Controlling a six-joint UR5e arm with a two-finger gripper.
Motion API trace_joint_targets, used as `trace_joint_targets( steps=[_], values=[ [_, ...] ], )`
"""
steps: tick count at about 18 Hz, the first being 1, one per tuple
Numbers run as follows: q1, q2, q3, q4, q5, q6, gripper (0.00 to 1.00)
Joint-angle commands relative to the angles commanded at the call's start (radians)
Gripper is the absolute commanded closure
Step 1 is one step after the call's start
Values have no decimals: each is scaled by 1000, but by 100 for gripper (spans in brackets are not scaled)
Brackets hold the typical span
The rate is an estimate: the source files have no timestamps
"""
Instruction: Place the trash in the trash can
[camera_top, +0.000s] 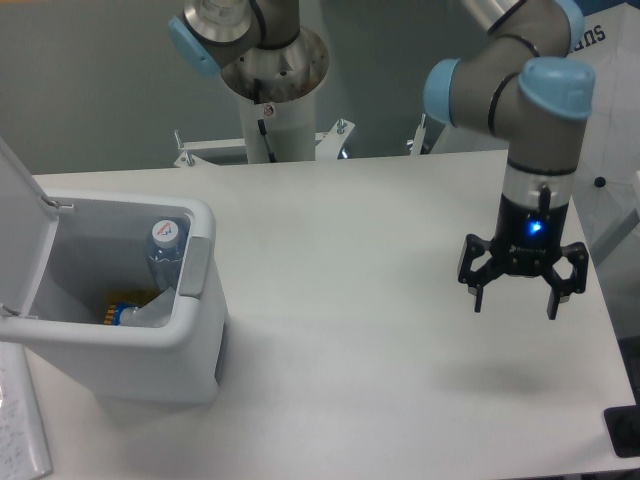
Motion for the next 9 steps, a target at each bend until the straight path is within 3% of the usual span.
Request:
trace_joint_targets(
  steps=[2, 9],
  values=[
    [-17, -3, 11, -51, 72, 80, 0],
    [-67, -38, 22, -62, 212, 134, 0]
  ],
)
